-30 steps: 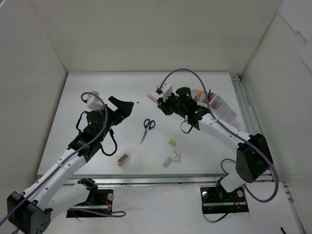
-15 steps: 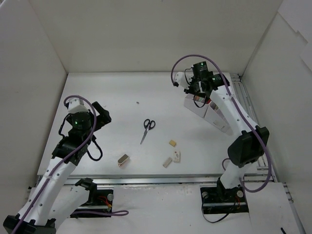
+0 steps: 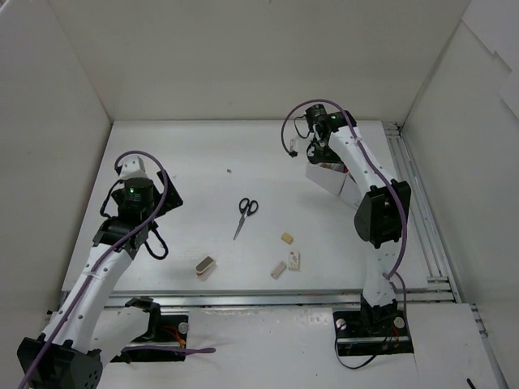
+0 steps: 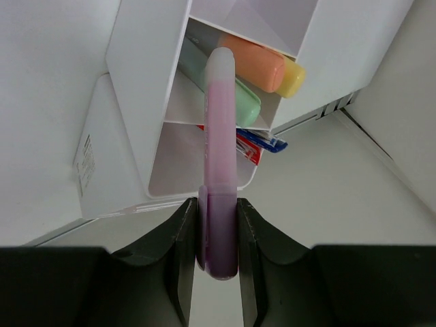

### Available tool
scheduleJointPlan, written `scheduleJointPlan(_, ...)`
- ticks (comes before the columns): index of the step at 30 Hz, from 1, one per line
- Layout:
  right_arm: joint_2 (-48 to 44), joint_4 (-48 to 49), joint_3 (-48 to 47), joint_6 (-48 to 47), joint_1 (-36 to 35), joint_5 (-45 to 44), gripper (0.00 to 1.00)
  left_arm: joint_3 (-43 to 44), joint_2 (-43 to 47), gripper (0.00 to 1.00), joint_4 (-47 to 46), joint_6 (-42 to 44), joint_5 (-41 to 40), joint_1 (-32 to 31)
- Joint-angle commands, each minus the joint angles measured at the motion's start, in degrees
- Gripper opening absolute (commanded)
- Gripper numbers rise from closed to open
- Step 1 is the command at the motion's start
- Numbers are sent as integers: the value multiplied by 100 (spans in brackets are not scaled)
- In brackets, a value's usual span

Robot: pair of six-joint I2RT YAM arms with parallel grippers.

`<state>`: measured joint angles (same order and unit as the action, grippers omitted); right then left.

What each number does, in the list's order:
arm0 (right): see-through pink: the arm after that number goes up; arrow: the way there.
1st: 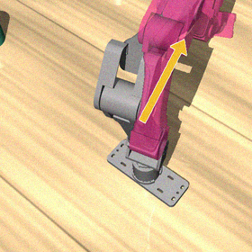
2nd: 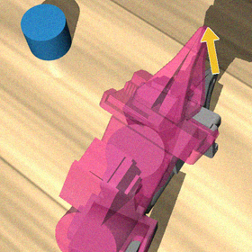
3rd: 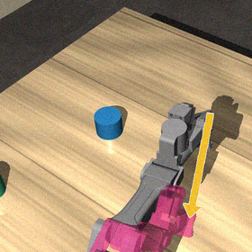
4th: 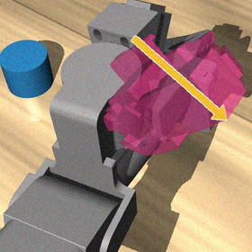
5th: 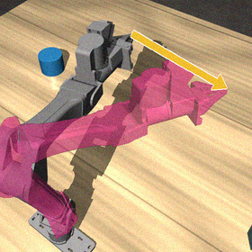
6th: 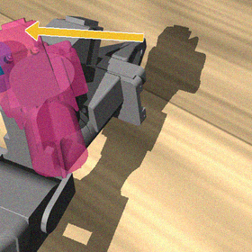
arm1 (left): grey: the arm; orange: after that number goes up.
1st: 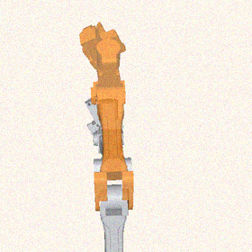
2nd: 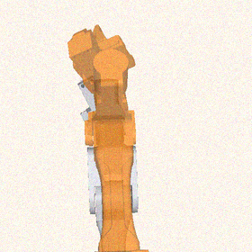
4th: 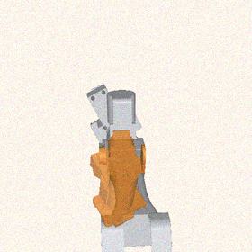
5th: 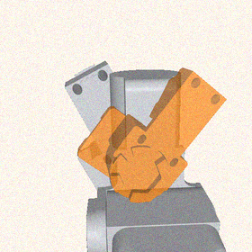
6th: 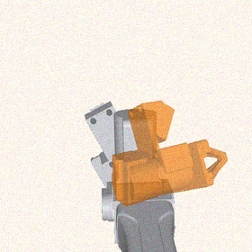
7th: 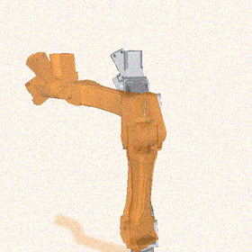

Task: Sort the stationery into containers
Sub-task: Place the pen in the storage box.

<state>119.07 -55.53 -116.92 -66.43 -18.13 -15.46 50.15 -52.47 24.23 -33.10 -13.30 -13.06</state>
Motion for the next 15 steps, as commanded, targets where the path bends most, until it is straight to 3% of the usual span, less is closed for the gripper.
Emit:
scheduleJointPlan(1, 90, -266, -200, -177, -41, -440, 0, 373, -132, 99, -146, 208, 187, 101)
scheduleJointPlan(5, 231, -55, 11, -212, -138, -668, 0, 416, -264, 100, -138, 260, 310, 102)
scheduleJointPlan(8, 301, 112, 73, -203, -191, -660, 9, 443, -343, 100, -85, 304, 363, 102)
scheduleJointPlan(9, 328, 199, 73, -186, -208, -677, 18, 460, -360, 100, -68, 313, 363, 102)
scheduleJointPlan(11, 337, 279, 47, -151, -243, -747, 21, 461, -361, 100, -50, 339, 381, 102)
scheduleJointPlan(13, 319, 481, 47, -142, -278, -817, 33, 443, -361, 100, -41, 392, 433, 102)
scheduleJointPlan(15, 275, 604, 29, -133, -314, -853, 38, 443, -378, 99, -32, 445, 460, 102)
